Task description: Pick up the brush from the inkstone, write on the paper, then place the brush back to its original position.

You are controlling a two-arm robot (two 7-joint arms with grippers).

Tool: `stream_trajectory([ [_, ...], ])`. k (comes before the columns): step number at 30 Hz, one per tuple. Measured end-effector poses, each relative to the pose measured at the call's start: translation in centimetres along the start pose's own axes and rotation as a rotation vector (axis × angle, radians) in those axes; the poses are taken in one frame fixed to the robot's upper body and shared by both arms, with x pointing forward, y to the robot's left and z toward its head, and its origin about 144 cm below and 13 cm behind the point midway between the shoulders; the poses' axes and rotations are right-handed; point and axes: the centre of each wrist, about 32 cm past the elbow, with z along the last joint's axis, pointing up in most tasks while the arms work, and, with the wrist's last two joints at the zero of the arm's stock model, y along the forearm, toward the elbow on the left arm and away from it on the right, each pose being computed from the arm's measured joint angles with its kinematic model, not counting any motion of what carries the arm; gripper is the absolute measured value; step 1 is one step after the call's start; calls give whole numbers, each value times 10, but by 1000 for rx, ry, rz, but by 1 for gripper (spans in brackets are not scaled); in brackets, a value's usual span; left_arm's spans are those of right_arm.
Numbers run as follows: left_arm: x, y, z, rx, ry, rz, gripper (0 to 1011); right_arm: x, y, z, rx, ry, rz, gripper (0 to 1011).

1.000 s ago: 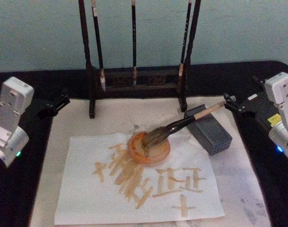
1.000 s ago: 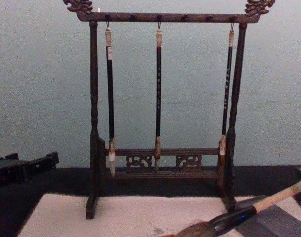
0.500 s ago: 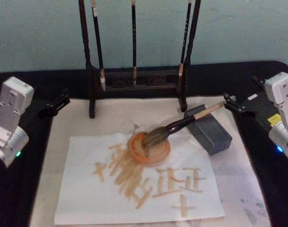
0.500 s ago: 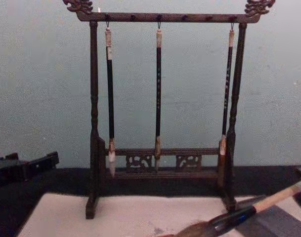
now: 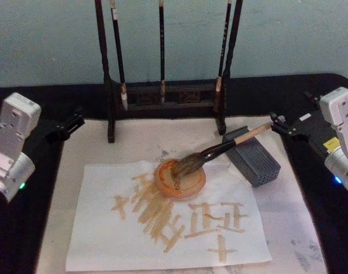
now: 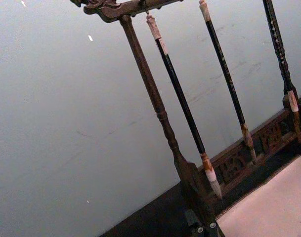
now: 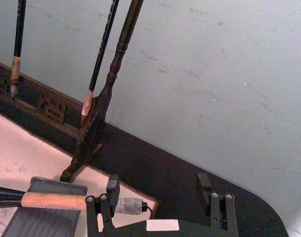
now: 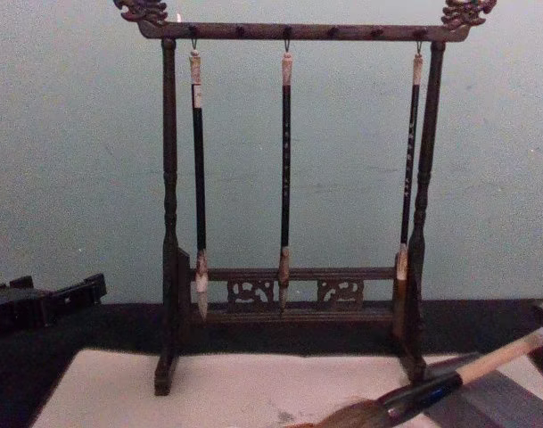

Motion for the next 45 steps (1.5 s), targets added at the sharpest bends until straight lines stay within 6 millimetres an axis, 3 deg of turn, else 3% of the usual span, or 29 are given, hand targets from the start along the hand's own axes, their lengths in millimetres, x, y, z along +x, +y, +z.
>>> stream_trajectory([
  [7,0,0,0,0,0,0,1002,0,0,0,0,1,2,1001],
  [19,0,0,0,0,0,0,1002,-1,-18,-2,32,141,55,1001],
  [31,0,0,0,0,0,0,1002,-6,-32,-8,58,369,119,1001],
  [45,0,0,0,0,0,0,1002,-16,-31,-27,25,702,170,1001],
])
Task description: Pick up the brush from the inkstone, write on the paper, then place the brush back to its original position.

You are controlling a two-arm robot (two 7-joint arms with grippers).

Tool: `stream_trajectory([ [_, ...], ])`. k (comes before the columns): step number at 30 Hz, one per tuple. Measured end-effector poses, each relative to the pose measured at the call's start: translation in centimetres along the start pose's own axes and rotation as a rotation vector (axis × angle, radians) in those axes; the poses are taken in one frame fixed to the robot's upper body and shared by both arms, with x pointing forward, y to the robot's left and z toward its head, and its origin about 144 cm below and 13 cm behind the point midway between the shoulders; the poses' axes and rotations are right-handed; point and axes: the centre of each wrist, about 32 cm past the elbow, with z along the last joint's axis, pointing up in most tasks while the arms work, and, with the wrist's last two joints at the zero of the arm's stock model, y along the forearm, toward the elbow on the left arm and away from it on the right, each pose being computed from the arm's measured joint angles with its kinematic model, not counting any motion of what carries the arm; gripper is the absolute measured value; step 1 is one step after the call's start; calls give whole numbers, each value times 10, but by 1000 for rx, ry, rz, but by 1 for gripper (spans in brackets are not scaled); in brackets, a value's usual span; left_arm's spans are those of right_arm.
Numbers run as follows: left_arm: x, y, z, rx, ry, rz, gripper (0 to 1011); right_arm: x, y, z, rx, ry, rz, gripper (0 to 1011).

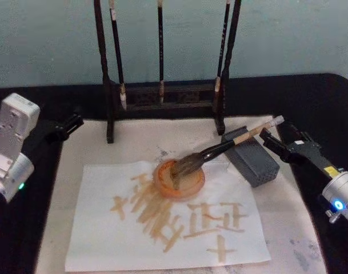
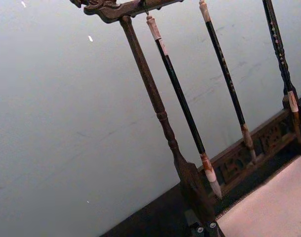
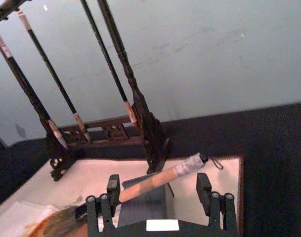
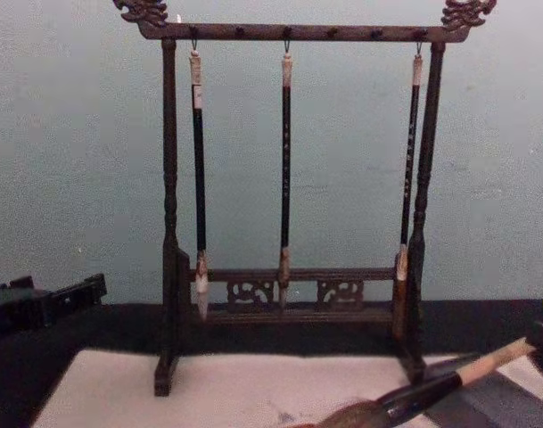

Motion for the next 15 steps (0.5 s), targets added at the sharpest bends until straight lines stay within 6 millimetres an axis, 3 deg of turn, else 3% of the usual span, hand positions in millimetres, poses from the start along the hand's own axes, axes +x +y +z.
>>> stream_trajectory([
  [15,0,0,0,0,0,0,1002,2,4,-9,-23,195,-39,1001],
])
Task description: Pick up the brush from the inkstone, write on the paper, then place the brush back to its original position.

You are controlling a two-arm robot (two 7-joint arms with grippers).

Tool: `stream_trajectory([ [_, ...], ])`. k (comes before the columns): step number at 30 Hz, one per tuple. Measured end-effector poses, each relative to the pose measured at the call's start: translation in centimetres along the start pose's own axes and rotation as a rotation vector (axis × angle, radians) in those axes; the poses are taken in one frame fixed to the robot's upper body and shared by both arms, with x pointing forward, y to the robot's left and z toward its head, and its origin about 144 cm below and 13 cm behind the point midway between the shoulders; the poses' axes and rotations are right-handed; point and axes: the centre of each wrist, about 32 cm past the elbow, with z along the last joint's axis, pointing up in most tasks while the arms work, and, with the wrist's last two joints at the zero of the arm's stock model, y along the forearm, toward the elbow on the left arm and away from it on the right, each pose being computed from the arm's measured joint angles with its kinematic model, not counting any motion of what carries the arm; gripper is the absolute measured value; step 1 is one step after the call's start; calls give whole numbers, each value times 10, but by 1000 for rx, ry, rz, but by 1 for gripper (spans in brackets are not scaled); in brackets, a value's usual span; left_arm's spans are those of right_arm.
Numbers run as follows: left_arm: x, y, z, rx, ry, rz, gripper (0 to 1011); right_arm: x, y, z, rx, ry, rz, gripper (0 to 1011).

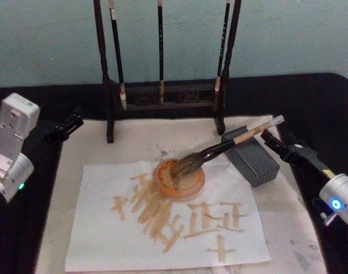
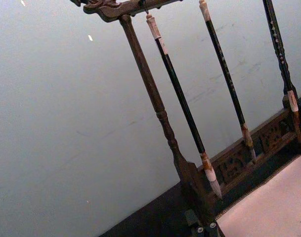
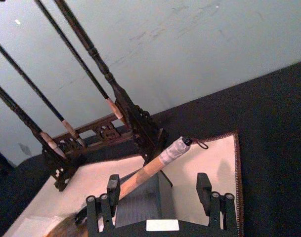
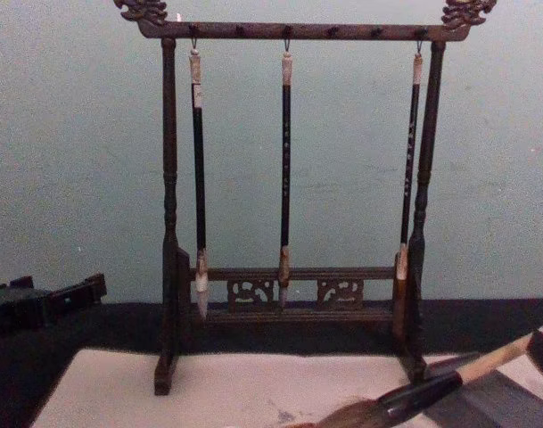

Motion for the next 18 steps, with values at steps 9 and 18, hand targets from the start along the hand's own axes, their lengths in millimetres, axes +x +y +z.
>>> stream_trajectory([
  [9,0,0,0,0,0,0,1002,1,9,2,3,67,-6,1002],
  [18,0,0,0,0,0,0,1000,4,19,1,2,145,9,1001],
])
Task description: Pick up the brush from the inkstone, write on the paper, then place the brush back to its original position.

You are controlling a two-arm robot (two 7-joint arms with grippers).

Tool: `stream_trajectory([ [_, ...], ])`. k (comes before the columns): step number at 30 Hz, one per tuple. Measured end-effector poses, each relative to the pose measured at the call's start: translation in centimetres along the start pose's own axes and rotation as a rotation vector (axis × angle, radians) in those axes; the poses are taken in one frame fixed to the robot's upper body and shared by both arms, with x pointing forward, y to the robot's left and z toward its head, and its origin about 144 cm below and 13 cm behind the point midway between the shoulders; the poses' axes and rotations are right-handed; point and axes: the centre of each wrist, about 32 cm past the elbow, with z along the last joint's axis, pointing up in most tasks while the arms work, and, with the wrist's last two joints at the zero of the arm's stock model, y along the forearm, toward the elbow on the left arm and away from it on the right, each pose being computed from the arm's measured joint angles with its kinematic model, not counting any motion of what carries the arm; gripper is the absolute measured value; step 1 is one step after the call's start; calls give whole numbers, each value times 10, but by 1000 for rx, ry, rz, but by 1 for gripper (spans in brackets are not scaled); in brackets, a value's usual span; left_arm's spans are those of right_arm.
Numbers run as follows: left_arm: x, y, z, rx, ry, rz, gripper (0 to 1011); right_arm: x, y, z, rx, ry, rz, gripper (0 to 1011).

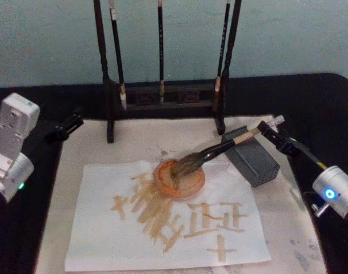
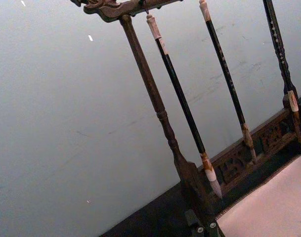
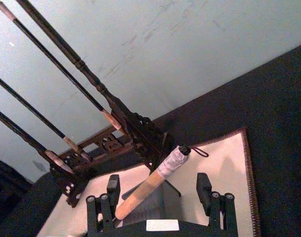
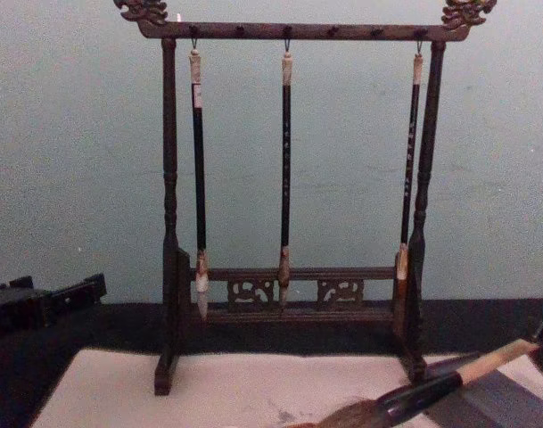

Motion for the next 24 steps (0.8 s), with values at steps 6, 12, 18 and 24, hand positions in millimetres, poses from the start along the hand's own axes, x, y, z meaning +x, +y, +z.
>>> stream_trajectory([
  [6,0,0,0,0,0,0,1002,4,6,-2,-9,51,10,1001],
  [12,0,0,0,0,0,0,1002,6,10,-3,-15,84,18,1001],
  [18,0,0,0,0,0,0,1002,6,15,-2,-15,108,27,1001],
  [24,0,0,0,0,0,0,1002,7,19,-1,-13,124,36,1001],
])
